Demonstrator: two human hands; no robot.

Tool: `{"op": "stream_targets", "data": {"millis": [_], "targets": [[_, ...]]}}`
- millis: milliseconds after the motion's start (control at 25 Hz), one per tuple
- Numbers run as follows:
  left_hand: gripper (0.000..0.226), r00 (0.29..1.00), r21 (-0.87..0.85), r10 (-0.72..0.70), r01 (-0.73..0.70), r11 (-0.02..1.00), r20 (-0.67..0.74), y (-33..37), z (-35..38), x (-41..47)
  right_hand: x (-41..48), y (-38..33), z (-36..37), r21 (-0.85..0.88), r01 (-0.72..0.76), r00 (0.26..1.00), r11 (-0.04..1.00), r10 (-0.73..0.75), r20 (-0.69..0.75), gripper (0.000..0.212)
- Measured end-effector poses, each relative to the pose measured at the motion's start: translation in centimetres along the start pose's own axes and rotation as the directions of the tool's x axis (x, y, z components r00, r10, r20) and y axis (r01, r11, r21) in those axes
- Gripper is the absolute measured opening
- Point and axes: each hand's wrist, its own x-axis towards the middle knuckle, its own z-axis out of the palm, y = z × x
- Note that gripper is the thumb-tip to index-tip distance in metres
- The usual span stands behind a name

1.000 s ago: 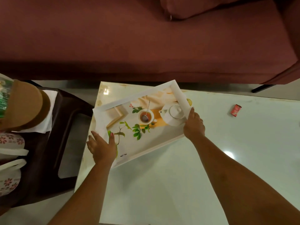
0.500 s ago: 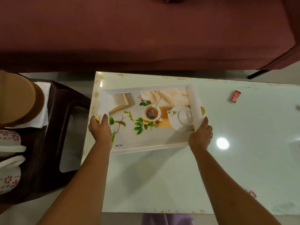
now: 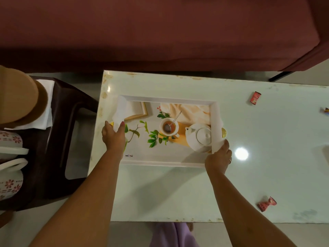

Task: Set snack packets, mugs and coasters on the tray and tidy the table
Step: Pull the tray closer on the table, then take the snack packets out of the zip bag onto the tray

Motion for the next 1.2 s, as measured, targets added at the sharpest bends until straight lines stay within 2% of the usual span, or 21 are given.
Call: {"op": "stream_targets", "data": {"millis": [80, 160, 280, 360, 560, 680, 760, 840, 1040, 1120, 1200], "targets": [[0.069, 0.998, 0.045, 0.055, -0.055, 0.997, -0.002, -0.1, -0.6, -1.0, -0.6, -0.6, -0.1, -0.036, -0.007, 0.999, 0.999, 0.005, -0.053, 0.074], [0.069, 0.995, 0.013, 0.093, -0.093, 0.996, -0.034, 0.1, -1.6, -2.3, -2.0, -2.4, -0.1, -0.062, 0.060, 0.995, 0.996, -0.064, -0.078, 0.075], [0.068, 0.986, -0.093, 0.117, -0.128, 0.987, -0.116, 1.6, -3.8, -4.5, -5.9, -6.0, 0.4, -0.039, 0.238, 0.971, 0.971, -0.238, -0.002, 0.074], [0.069, 0.971, -0.082, 0.173, -0.189, 0.979, -0.167, 3.0, -6.1, -6.0, -9.4, -8.4, 0.5, 0.035, 0.356, 0.932, 0.934, -0.357, 0.056, 0.073], [0.069, 0.888, 0.190, 0.353, -0.307, 0.932, -0.296, 5.3, -14.5, -10.2, -19.0, -12.5, -0.6, 0.210, 0.482, 0.854, 0.851, -0.509, 0.103, 0.070], [0.069, 0.800, 0.421, 0.458, -0.288, 0.860, -0.388, 5.3, -19.7, -11.2, -24.0, -14.8, -0.8, 0.267, 0.531, 0.803, 0.804, -0.578, 0.144, 0.062], [0.070, 0.765, 0.475, 0.471, -0.246, 0.845, -0.440, 5.0, -23.0, -10.7, -26.9, -16.4, -0.3, 0.323, 0.582, 0.742, 0.746, -0.650, 0.166, 0.054], [0.069, 0.754, 0.465, 0.427, -0.181, 0.866, -0.500, 4.5, -26.4, -9.2, -29.2, -18.4, 0.4, 0.405, 0.596, 0.690, 0.694, -0.700, 0.185, 0.047], [0.068, 0.798, 0.287, 0.197, -0.031, 0.957, -0.569, 1.9, -33.0, -3.2, -33.9, -23.7, 4.0, 0.530, 0.614, 0.545, 0.585, -0.800, 0.252, 0.035], [0.072, 0.819, 0.077, 0.030, 0.017, 0.997, -0.573, 0.7, -35.1, -0.7, -36.1, -25.8, 5.8, 0.558, 0.611, 0.476, 0.562, -0.823, 0.310, 0.031], [0.082, 0.850, -0.280, -0.220, 0.089, 0.956, -0.479, -0.7, -36.5, 1.9, -38.1, -28.0, 7.7, 0.546, 0.635, 0.397, 0.546, -0.837, 0.376, 0.032]]}}
